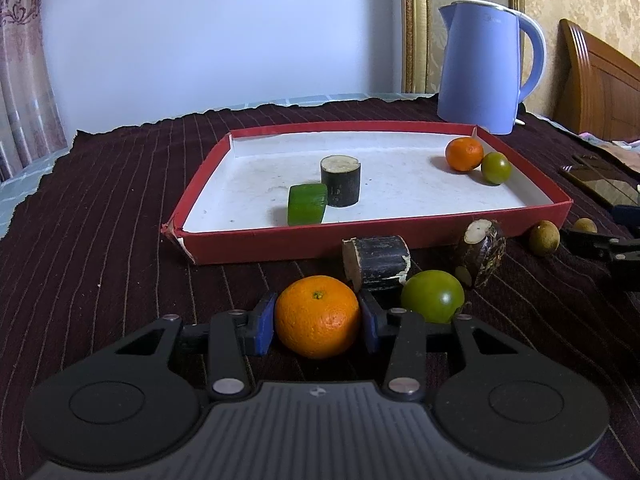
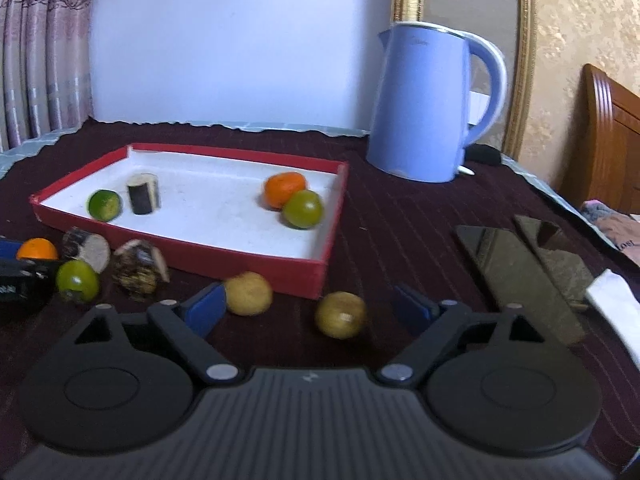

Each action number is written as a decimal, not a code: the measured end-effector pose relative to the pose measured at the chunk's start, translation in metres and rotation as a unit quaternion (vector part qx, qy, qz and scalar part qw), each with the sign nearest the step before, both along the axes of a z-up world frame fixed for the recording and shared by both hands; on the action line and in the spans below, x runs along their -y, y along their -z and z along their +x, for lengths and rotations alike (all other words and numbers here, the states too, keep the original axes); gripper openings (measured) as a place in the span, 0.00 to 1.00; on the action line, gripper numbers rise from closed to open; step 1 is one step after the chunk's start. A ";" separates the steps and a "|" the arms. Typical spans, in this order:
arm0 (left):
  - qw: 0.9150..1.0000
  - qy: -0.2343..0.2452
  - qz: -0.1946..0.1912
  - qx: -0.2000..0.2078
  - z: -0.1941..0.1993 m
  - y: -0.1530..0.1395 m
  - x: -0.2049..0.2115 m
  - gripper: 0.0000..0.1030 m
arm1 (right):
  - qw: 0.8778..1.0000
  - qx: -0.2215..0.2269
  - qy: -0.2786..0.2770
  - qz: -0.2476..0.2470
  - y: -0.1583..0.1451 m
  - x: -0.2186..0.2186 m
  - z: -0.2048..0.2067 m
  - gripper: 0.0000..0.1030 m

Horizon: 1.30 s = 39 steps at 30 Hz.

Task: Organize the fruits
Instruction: 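Close the left tool on an orange while the right tool grasps a brownish round fruit, then carry the orange and brownish fruit over the tray with both tools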

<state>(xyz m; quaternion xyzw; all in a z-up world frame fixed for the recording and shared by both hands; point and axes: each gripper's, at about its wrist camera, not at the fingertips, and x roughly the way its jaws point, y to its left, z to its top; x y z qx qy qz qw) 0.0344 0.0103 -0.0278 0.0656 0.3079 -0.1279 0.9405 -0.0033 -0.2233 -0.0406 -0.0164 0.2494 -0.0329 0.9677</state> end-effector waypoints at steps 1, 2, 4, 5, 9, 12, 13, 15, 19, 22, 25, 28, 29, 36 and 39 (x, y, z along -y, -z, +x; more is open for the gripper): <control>1.000 0.000 -0.001 0.000 0.000 0.000 0.000 0.40 | 1.000 -0.003 0.004 -0.006 0.001 0.003 0.000 0.86; 1.000 0.000 -0.002 0.000 0.000 0.000 0.000 0.40 | 1.000 -0.008 0.006 -0.012 0.003 0.006 0.001 0.84; 1.000 0.000 -0.002 0.000 0.000 0.000 0.000 0.40 | 1.000 -0.016 0.008 -0.011 0.005 0.010 0.005 0.78; 1.000 0.000 -0.002 0.000 0.000 0.000 -0.001 0.40 | 1.000 -0.021 0.007 -0.006 0.005 0.013 0.008 0.72; 1.000 0.000 -0.001 0.000 0.000 0.000 0.000 0.40 | 0.999 -0.042 -0.002 0.009 0.008 0.016 0.019 0.50; 1.000 0.000 -0.002 0.000 0.000 0.000 0.000 0.40 | 0.999 -0.047 -0.018 0.021 0.008 0.016 0.021 0.27; 1.000 0.000 -0.002 0.000 0.000 0.000 0.000 0.40 | 0.999 -0.047 -0.016 0.020 0.008 0.015 0.021 0.26; 1.000 0.000 -0.002 0.000 0.000 0.000 -0.001 0.40 | 0.999 -0.044 -0.011 0.014 0.007 0.011 0.018 0.26; 1.000 -0.007 -0.002 0.002 -0.001 -0.001 -0.002 0.41 | 0.999 -0.024 -0.015 0.020 -0.002 0.001 0.004 0.26; 1.000 -0.012 -0.003 0.003 -0.004 -0.003 -0.003 0.41 | 0.999 0.003 -0.029 0.024 -0.015 -0.012 -0.006 0.26; 1.000 -0.018 -0.005 0.005 -0.005 -0.007 -0.003 0.41 | 0.998 0.022 -0.047 0.028 -0.023 -0.030 -0.010 0.27; 1.000 -0.021 -0.008 0.004 -0.006 -0.011 -0.003 0.41 | 0.998 0.025 -0.056 0.033 -0.024 -0.044 -0.007 0.27; 1.000 -0.022 -0.009 0.004 -0.006 -0.013 -0.002 0.41 | 0.997 0.023 -0.058 0.036 -0.023 -0.047 -0.006 0.27; 0.999 -0.035 -0.012 0.012 -0.001 -0.028 0.009 0.41 | 0.997 0.030 -0.054 0.051 -0.026 -0.054 0.000 0.27; 0.999 -0.037 -0.011 0.018 0.002 -0.034 0.016 0.41 | 0.997 0.034 -0.050 0.049 -0.030 -0.054 0.003 0.27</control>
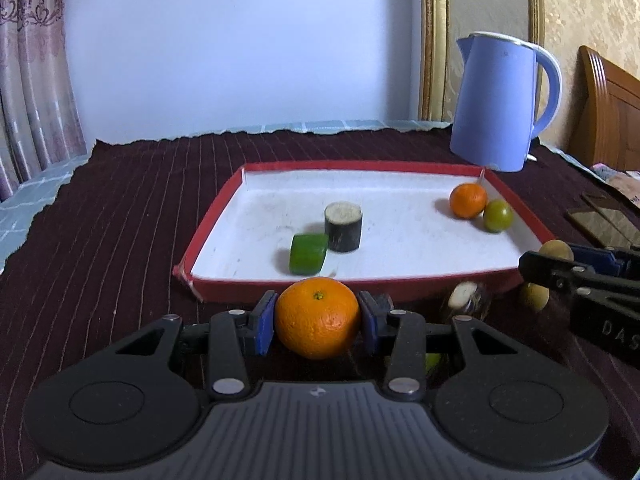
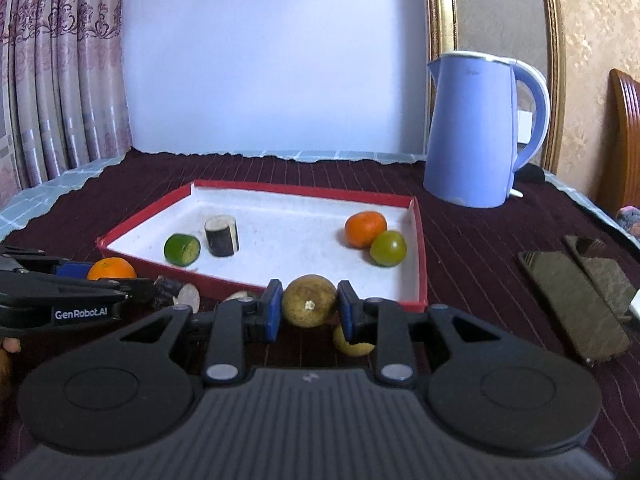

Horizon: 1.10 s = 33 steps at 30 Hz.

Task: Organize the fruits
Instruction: 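Carry the orange and brownish fruit over the tray with both tools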

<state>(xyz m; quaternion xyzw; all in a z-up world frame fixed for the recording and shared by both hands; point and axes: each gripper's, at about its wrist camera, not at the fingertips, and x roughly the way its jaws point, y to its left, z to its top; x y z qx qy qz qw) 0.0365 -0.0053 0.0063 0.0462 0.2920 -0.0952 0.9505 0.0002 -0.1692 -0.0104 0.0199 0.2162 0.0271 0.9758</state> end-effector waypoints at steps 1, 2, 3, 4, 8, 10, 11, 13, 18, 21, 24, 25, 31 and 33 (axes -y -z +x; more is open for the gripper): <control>1.000 0.000 0.000 0.002 0.001 -0.002 0.002 0.41 | 1.000 0.001 0.001 -0.001 -0.001 0.000 0.001 0.27; 1.000 0.002 0.002 0.004 0.002 -0.003 0.004 0.41 | 1.000 0.002 0.003 -0.002 -0.003 0.000 0.003 0.27; 1.000 0.003 0.004 0.006 0.002 -0.005 0.006 0.41 | 1.000 0.003 0.004 -0.002 -0.004 0.001 0.004 0.27; 1.000 0.004 0.006 0.007 0.003 -0.007 0.009 0.41 | 1.000 0.003 0.006 -0.002 -0.005 0.002 0.006 0.27; 1.000 0.007 0.012 0.013 0.005 -0.011 0.015 0.41 | 1.000 0.005 0.011 -0.001 -0.008 0.004 0.012 0.27; 1.000 0.007 0.013 0.015 0.006 -0.013 0.018 0.41 | 1.000 0.006 0.011 -0.001 -0.009 0.004 0.013 0.27; 1.000 0.007 0.014 0.016 0.006 -0.014 0.018 0.41 | 1.000 0.006 0.011 -0.001 -0.009 0.004 0.014 0.27; 1.000 0.006 0.015 0.016 0.007 -0.014 0.020 0.41 | 1.000 0.007 0.011 -0.002 -0.009 0.004 0.015 0.27; 1.000 0.003 0.020 0.016 0.009 -0.015 0.023 0.41 | 1.000 0.009 0.013 -0.001 -0.011 0.004 0.015 0.27; 1.000 0.001 0.022 0.017 0.011 -0.017 0.025 0.41 | 1.000 0.010 0.014 -0.003 -0.012 0.004 0.015 0.27; 0.999 -0.002 0.027 0.017 0.014 -0.017 0.027 0.41 | 1.000 0.011 0.013 -0.007 -0.014 0.004 0.016 0.27; 0.999 -0.003 0.029 0.017 0.015 -0.017 0.028 0.41 | 1.000 0.012 0.013 -0.008 -0.014 0.004 0.017 0.27; 0.999 -0.007 0.031 0.010 0.024 -0.016 0.030 0.41 | 1.000 0.012 0.012 -0.014 -0.015 0.003 0.021 0.27; 0.999 -0.009 0.036 0.012 0.026 -0.017 0.032 0.41 | 1.000 0.011 0.012 -0.017 -0.016 0.002 0.022 0.27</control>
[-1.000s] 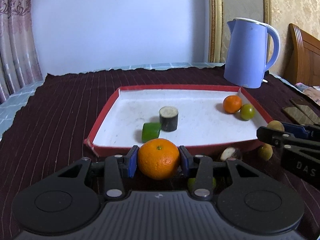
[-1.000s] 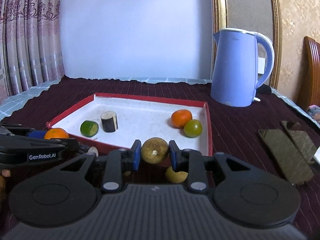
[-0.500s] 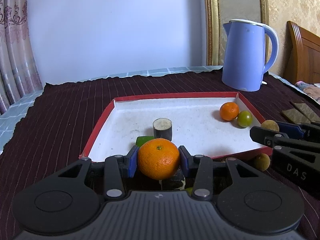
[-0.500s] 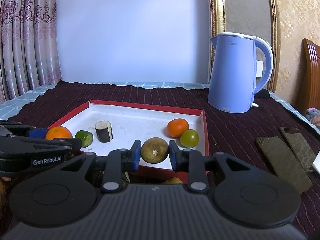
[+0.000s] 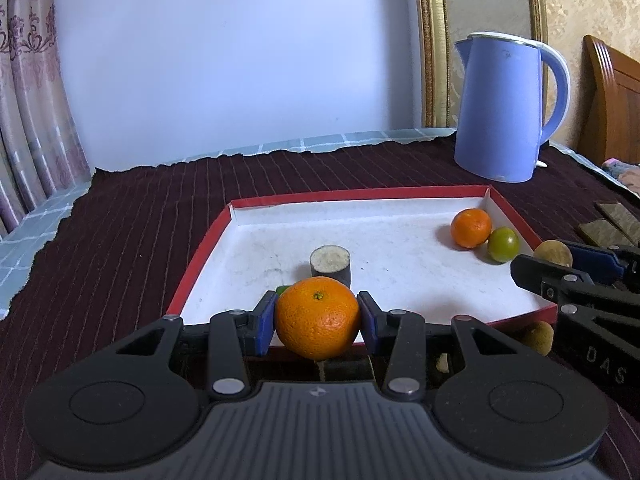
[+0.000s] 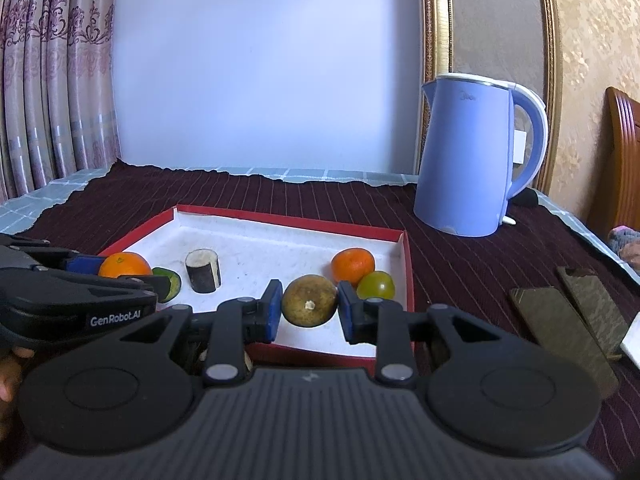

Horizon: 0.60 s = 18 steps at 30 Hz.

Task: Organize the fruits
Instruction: 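Carry the orange and brownish fruit over the tray with both tools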

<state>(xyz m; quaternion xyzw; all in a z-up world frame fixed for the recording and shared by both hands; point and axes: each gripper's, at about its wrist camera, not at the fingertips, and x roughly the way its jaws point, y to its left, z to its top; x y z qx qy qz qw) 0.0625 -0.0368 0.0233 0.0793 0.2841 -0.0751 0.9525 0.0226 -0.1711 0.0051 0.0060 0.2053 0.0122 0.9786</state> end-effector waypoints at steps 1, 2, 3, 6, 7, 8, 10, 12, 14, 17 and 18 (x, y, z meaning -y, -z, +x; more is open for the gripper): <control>1.000 -0.001 0.002 0.001 0.001 0.000 0.000 0.41 | 1.000 0.000 0.000 -0.001 0.000 0.000 0.001 0.27; 1.000 -0.003 0.004 0.001 0.002 -0.001 0.001 0.41 | 1.000 0.000 0.000 -0.002 0.000 -0.001 0.002 0.27; 1.000 -0.004 0.004 0.001 0.003 -0.001 0.001 0.41 | 1.000 0.001 0.000 -0.004 -0.001 -0.001 0.002 0.27; 1.000 -0.007 0.006 0.000 0.007 -0.001 0.002 0.41 | 1.000 0.003 0.001 -0.007 -0.002 -0.001 0.004 0.27; 1.000 -0.008 0.007 0.000 0.008 -0.001 0.002 0.41 | 1.000 0.003 0.001 -0.007 -0.003 -0.001 0.005 0.27; 1.000 -0.010 0.008 -0.001 0.009 -0.001 0.003 0.41 | 1.000 0.004 0.000 -0.007 -0.003 -0.002 0.006 0.27; 1.000 -0.012 0.009 -0.002 0.012 -0.001 0.003 0.41 | 1.000 0.004 0.000 -0.009 -0.004 -0.002 0.007 0.27; 1.000 -0.014 0.011 -0.004 0.014 -0.001 0.004 0.41 | 1.000 0.005 0.000 -0.010 -0.005 -0.002 0.008 0.27; 1.000 -0.017 0.012 -0.004 0.016 0.000 0.004 0.41 | 1.000 0.005 0.000 -0.009 -0.006 -0.001 0.009 0.27; 1.000 -0.020 0.013 -0.008 0.020 0.001 0.004 0.41 | 1.000 0.006 0.001 -0.008 -0.007 -0.001 0.011 0.27; 1.000 -0.022 0.012 -0.009 0.022 0.001 0.004 0.41 | 1.000 0.006 0.001 -0.009 -0.007 -0.001 0.012 0.27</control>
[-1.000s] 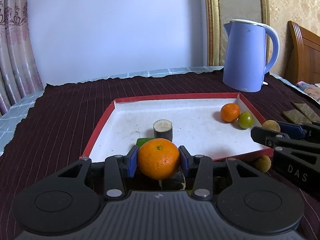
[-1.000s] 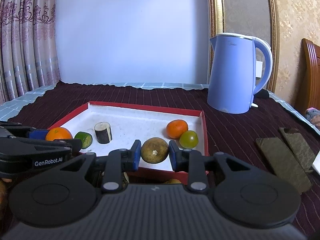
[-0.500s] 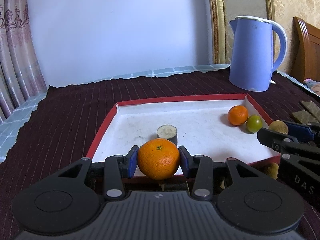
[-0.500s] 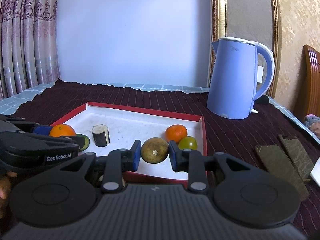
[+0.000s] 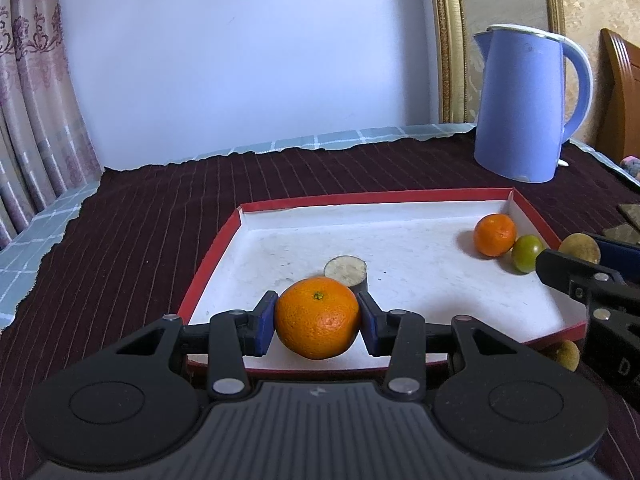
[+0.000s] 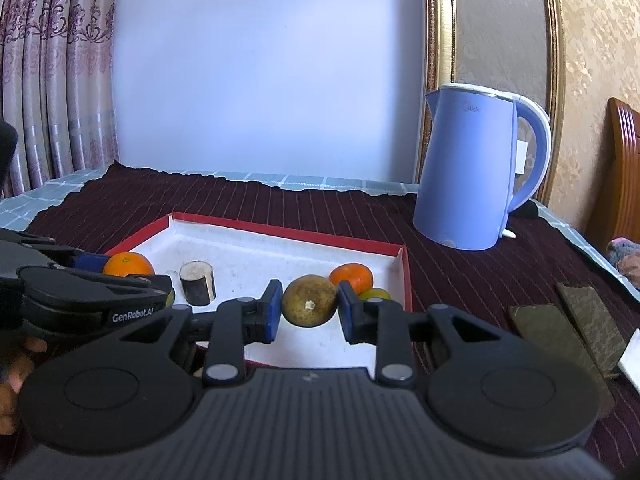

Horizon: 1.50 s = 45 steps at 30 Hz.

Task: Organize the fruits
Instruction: 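Carry the orange and brownish fruit over the tray with both tools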

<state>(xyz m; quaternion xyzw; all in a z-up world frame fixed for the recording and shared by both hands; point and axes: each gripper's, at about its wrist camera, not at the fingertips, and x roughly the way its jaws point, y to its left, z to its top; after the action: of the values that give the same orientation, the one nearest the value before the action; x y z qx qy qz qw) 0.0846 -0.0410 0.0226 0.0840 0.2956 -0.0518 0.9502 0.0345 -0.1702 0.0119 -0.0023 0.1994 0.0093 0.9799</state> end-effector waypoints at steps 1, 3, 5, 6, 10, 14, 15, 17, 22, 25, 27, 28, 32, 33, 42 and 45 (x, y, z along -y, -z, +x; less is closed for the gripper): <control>1.000 -0.001 -0.001 -0.002 0.001 0.000 0.000 0.41 | 1.000 0.000 0.000 0.000 0.000 0.000 0.001 0.27; 1.000 -0.002 -0.002 -0.005 0.005 0.000 0.000 0.41 | 1.000 0.000 0.000 -0.001 0.000 -0.001 0.002 0.27; 1.000 -0.003 0.000 -0.006 0.008 0.000 0.000 0.41 | 1.000 -0.001 0.000 0.000 0.000 -0.001 0.002 0.27; 1.000 -0.005 0.001 -0.007 0.009 0.000 0.001 0.41 | 1.000 -0.001 0.000 0.000 0.000 -0.001 0.003 0.27; 1.000 -0.007 0.002 -0.012 0.015 0.001 0.001 0.41 | 1.000 -0.003 0.000 0.001 0.000 -0.001 0.006 0.27; 1.000 -0.007 0.006 -0.015 0.019 0.003 0.002 0.41 | 1.000 -0.005 0.000 0.002 0.000 0.000 0.008 0.27; 1.000 -0.008 0.007 -0.015 0.021 0.003 0.003 0.41 | 1.000 -0.005 0.000 0.001 0.000 0.000 0.009 0.27; 1.000 -0.009 0.009 -0.016 0.023 0.004 0.004 0.41 | 1.000 -0.005 0.000 -0.001 0.000 0.000 0.011 0.27; 1.000 -0.010 0.013 -0.017 0.027 0.004 0.006 0.41 | 1.000 -0.006 -0.001 -0.001 -0.001 0.000 0.013 0.27; 1.000 -0.011 0.013 -0.017 0.029 0.004 0.006 0.41 | 1.000 -0.006 -0.001 -0.002 -0.001 0.000 0.014 0.27; 1.000 -0.010 0.015 -0.017 0.030 0.004 0.007 0.41 | 1.000 -0.007 -0.001 -0.003 -0.001 -0.001 0.016 0.27; 1.000 -0.011 0.016 -0.016 0.031 0.004 0.008 0.41 | 1.000 -0.008 -0.002 -0.003 -0.001 -0.001 0.017 0.27; 1.000 -0.013 0.020 -0.017 0.034 0.005 0.010 0.41 | 1.000 -0.009 -0.001 -0.005 -0.001 -0.002 0.020 0.27; 1.000 -0.013 0.021 -0.018 0.035 0.006 0.010 0.41 | 1.000 -0.009 -0.001 -0.005 -0.001 -0.002 0.020 0.27; 0.999 -0.018 0.028 -0.016 0.043 0.007 0.013 0.41 | 1.000 -0.009 0.004 -0.005 -0.003 0.001 0.030 0.27; 0.999 -0.020 0.027 -0.017 0.046 0.008 0.012 0.41 | 1.000 -0.009 0.005 -0.005 -0.004 0.001 0.032 0.27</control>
<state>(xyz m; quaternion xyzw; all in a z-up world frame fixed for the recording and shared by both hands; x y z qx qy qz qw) 0.1303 -0.0534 0.0148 0.1025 0.3145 -0.0258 0.9434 0.0668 -0.1717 0.0155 -0.0060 0.2085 0.0035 0.9780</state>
